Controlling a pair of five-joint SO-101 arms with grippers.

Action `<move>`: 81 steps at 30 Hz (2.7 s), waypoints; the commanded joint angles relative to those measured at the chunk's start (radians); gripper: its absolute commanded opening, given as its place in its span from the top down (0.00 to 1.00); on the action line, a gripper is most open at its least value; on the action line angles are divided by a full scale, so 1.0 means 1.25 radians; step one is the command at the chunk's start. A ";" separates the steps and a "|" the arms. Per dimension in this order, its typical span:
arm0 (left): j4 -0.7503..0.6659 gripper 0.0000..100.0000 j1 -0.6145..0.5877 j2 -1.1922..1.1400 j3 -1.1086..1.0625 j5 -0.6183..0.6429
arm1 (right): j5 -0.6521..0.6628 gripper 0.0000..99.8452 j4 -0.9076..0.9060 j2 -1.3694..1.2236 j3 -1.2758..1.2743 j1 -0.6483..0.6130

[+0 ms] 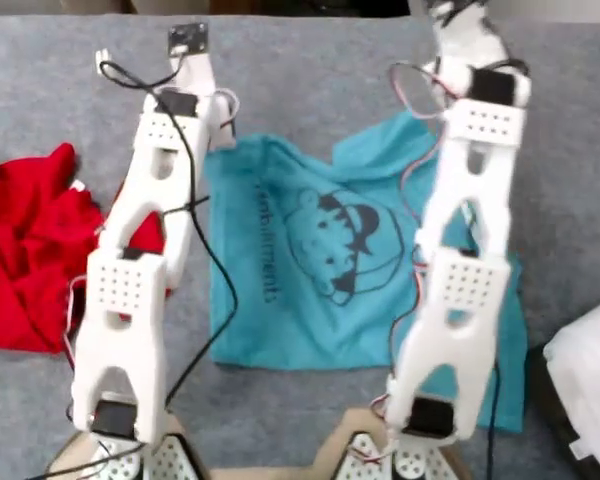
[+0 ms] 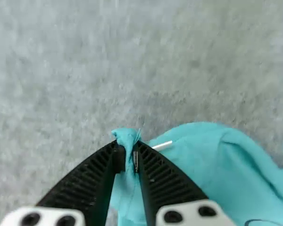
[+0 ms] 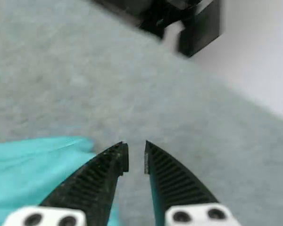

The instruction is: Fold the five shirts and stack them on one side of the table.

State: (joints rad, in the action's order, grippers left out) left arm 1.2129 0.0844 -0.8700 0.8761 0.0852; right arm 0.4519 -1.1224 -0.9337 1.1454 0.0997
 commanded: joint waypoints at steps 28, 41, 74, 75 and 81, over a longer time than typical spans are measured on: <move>0.129 0.98 -0.025 0.007 -0.072 0.106 | -0.058 1.00 -0.528 -0.198 0.071 0.018; 0.107 0.98 -0.027 0.001 -0.075 0.103 | 0.009 1.00 -0.529 0.023 -0.388 0.060; 0.088 0.98 -0.027 -0.001 -0.092 0.106 | -0.123 0.82 -0.151 -0.131 0.047 -0.056; 0.088 0.98 -0.027 -0.001 -0.092 0.106 | -0.129 0.82 -0.149 -0.138 0.047 -0.051; 0.088 0.98 -0.027 -0.001 -0.092 0.106 | -0.150 0.82 -0.152 -0.185 0.046 -0.033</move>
State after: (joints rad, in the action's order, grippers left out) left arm 1.3357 0.0614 -0.8746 0.7564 0.2094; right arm 0.2739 -1.3234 -1.1592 1.1577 0.0414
